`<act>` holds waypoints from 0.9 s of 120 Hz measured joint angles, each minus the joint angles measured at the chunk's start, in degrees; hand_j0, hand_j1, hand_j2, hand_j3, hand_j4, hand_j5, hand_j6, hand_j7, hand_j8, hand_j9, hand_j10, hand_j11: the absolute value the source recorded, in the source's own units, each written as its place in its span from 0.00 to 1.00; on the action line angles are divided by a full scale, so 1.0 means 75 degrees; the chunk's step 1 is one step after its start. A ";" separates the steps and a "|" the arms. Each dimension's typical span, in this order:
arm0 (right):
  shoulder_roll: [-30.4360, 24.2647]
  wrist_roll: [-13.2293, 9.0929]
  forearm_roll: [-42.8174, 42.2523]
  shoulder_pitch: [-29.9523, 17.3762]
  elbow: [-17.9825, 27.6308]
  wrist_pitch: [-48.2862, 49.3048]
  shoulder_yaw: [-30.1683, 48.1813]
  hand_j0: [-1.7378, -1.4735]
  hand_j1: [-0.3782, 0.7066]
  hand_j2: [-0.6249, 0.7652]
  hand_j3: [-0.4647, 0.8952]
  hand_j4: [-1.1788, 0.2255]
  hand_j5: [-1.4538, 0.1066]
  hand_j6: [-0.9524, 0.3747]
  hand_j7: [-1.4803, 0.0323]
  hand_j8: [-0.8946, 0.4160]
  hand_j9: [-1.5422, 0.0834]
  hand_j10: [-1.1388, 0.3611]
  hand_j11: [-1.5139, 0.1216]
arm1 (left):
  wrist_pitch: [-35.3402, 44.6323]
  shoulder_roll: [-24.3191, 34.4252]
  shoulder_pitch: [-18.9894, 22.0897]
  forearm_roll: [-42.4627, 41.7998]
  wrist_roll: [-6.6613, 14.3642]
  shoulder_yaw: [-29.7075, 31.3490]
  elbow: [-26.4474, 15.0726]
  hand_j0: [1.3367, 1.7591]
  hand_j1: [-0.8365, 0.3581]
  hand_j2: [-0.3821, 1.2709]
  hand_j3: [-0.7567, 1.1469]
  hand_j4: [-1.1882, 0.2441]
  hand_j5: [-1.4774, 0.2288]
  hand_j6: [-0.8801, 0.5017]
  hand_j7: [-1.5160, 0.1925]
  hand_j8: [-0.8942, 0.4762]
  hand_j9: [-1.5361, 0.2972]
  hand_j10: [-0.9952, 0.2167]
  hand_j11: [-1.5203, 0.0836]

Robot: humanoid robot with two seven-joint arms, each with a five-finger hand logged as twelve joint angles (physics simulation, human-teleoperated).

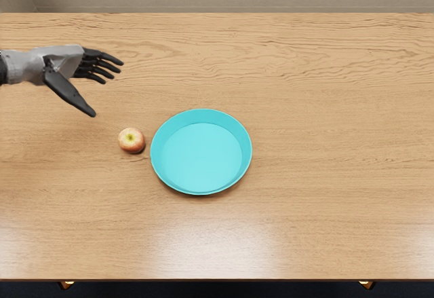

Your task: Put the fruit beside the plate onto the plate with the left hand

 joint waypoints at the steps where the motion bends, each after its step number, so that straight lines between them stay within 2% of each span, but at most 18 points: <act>1: 0.0000 0.0000 0.0000 -0.0001 0.0000 0.0000 0.0000 0.30 0.07 0.44 0.34 0.81 0.90 0.69 0.95 0.65 0.92 0.73 0.90 | 0.0000 0.0054 -0.0132 -0.0009 0.0014 0.0138 -0.0063 0.76 0.75 0.26 0.40 0.66 0.68 0.46 0.70 0.47 0.66 0.62 0.75; 10: 0.0000 0.0000 0.0000 -0.0004 0.0000 0.0000 0.0000 0.30 0.07 0.44 0.34 0.81 0.90 0.69 0.95 0.65 0.92 0.73 0.90 | 0.0000 0.0536 -0.1133 -0.0180 0.0124 0.1540 -0.0839 0.76 0.75 0.26 0.40 0.66 0.68 0.46 0.70 0.47 0.66 0.62 0.75; 19: 0.0000 0.0000 0.0000 -0.0005 -0.0001 0.0000 0.0000 0.30 0.07 0.44 0.34 0.81 0.90 0.69 0.95 0.65 0.92 0.73 0.90 | 0.0395 0.0541 -0.1549 -0.0297 0.0393 0.2750 -0.1563 0.76 0.75 0.26 0.40 0.66 0.68 0.46 0.70 0.47 0.66 0.62 0.75; 33: 0.0000 0.0000 0.0001 -0.0007 -0.0001 0.0000 -0.0001 0.30 0.07 0.44 0.34 0.81 0.90 0.69 0.95 0.65 0.92 0.73 0.90 | 0.2110 0.0482 -0.2021 -0.0703 0.1143 0.4163 -0.2543 0.76 0.75 0.26 0.40 0.66 0.68 0.46 0.70 0.47 0.66 0.62 0.75; 43: 0.0000 0.0000 0.0000 -0.0007 -0.0001 0.0000 -0.0001 0.30 0.07 0.44 0.34 0.81 0.90 0.69 0.95 0.65 0.92 0.73 0.90 | 0.3352 0.0474 -0.2025 -0.0902 0.1870 0.4625 -0.2894 0.76 0.75 0.26 0.40 0.66 0.68 0.46 0.70 0.47 0.66 0.62 0.75; 49: 0.0000 0.0000 0.0000 -0.0007 -0.0001 0.0000 -0.0001 0.30 0.07 0.44 0.34 0.81 0.90 0.69 0.95 0.65 0.92 0.73 0.90 | 0.4074 0.0482 -0.2069 -0.0965 0.2196 0.4773 -0.3065 0.76 0.75 0.26 0.40 0.66 0.68 0.46 0.70 0.47 0.66 0.62 0.75; 55: 0.0000 0.0000 0.0000 -0.0008 -0.0001 0.0000 0.0000 0.30 0.07 0.44 0.34 0.81 0.90 0.69 0.95 0.65 0.92 0.73 0.90 | 0.4780 0.0405 -0.2675 -0.1005 0.2399 0.5049 -0.3209 0.76 0.75 0.26 0.40 0.66 0.68 0.46 0.70 0.47 0.66 0.62 0.75; 66: 0.0000 0.0000 0.0000 -0.0007 -0.0001 0.0000 0.0000 0.30 0.07 0.44 0.34 0.81 0.90 0.69 0.95 0.65 0.92 0.73 0.90 | 0.5944 -0.0296 -0.4370 -0.1503 0.2587 0.6191 -0.3545 0.76 0.75 0.26 0.40 0.66 0.68 0.46 0.70 0.47 0.66 0.62 0.75; 69: 0.0000 0.0000 0.0000 -0.0007 -0.0001 0.0000 -0.0001 0.30 0.07 0.44 0.34 0.81 0.90 0.69 0.95 0.65 0.92 0.73 0.90 | 0.6237 -0.0490 -0.4664 -0.1739 0.2614 0.6569 -0.3652 0.76 0.75 0.26 0.40 0.66 0.68 0.46 0.70 0.47 0.66 0.62 0.75; 79: 0.0000 0.0000 0.0000 -0.0008 -0.0001 0.0000 -0.0001 0.30 0.07 0.44 0.34 0.81 0.90 0.69 0.95 0.65 0.92 0.73 0.90 | 0.7024 -0.1347 -0.4968 -0.2491 0.2679 0.7646 -0.3874 0.76 0.75 0.26 0.40 0.66 0.68 0.46 0.70 0.47 0.66 0.62 0.75; 89: 0.0000 0.0000 0.0001 -0.0007 -0.0001 0.0000 -0.0001 0.30 0.07 0.44 0.34 0.81 0.90 0.69 0.95 0.65 0.92 0.73 0.90 | 0.7562 -0.2255 -0.5618 -0.3373 0.2712 0.8552 -0.4023 0.76 0.75 0.26 0.40 0.66 0.68 0.46 0.70 0.47 0.66 0.62 0.75; 94: 0.0000 0.0000 0.0001 -0.0008 -0.0001 0.0000 -0.0001 0.30 0.07 0.44 0.34 0.81 0.90 0.69 0.95 0.65 0.92 0.73 0.90 | 0.7849 -0.2747 -0.5755 -0.3790 0.2721 0.8933 -0.4109 0.76 0.75 0.26 0.40 0.66 0.68 0.46 0.70 0.47 0.66 0.62 0.75; 108: 0.0000 0.0000 0.0000 -0.0008 -0.0001 0.0000 -0.0001 0.30 0.07 0.44 0.34 0.81 0.90 0.69 0.95 0.65 0.92 0.73 0.90 | 0.8462 -0.3004 -0.5936 -0.4583 0.2736 0.9490 -0.4284 0.76 0.75 0.26 0.40 0.66 0.68 0.46 0.70 0.47 0.66 0.62 0.75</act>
